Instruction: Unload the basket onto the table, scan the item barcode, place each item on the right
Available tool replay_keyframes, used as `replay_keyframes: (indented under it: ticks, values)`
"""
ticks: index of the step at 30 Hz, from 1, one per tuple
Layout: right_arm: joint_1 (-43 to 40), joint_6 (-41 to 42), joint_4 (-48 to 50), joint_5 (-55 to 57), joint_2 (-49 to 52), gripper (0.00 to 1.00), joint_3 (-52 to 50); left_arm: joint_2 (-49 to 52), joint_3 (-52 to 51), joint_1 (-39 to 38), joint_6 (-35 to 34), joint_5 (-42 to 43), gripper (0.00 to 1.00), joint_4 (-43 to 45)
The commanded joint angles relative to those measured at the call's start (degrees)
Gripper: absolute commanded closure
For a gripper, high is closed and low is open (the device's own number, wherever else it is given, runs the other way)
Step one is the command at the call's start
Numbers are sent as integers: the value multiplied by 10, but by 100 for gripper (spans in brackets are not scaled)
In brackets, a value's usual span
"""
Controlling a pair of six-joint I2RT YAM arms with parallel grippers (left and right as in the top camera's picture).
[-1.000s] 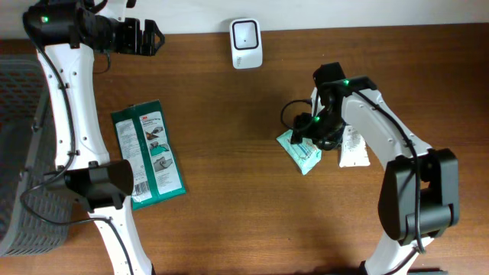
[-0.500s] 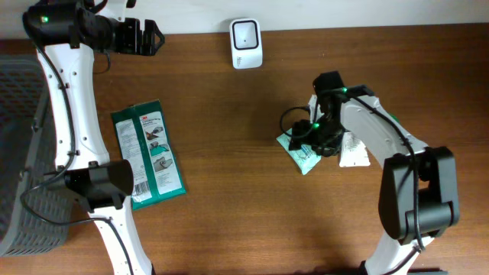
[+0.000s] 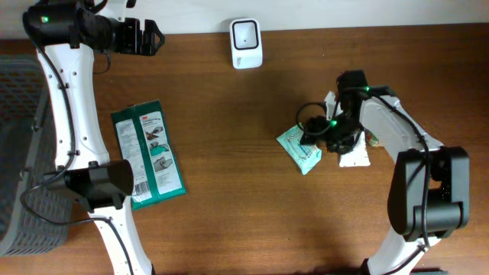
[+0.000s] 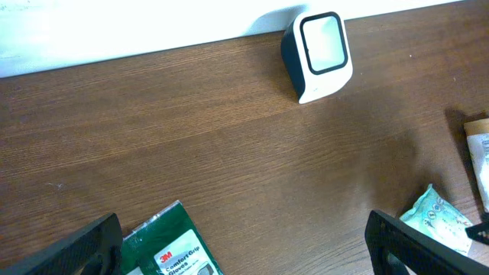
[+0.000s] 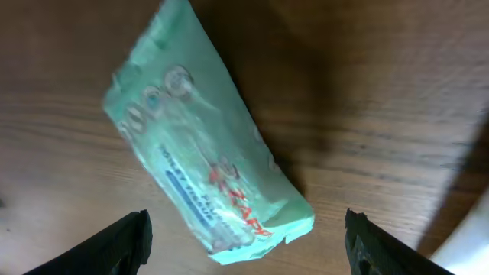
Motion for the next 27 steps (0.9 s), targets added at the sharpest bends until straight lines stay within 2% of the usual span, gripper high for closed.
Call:
replay_keyframes:
  ticks: [1,3,7,11,13,17,22,27]
  values:
    - [-2,-5,31,-22,2,22,-38,-6,4,4,9,6,1,-1]
    - [-2,-5,48,-33,7,24,-51,-6,4,4,9,6,1,-1]
    - [-2,10,78,-54,28,33,-70,-6,4,4,9,6,1,-1]
    - [-2,9,80,-56,56,37,-74,-6,4,4,9,6,1,-1]
    - [-2,9,84,-63,64,52,-74,-6,4,4,9,6,1,-1]
    - [-2,9,86,-65,64,96,-73,-6,4,4,9,6,1,-1]
    - [-2,7,85,-70,49,96,-61,-6,4,4,9,6,1,-1]
    - [9,3,47,-28,-25,96,-10,-6,4,4,9,6,1,-1]
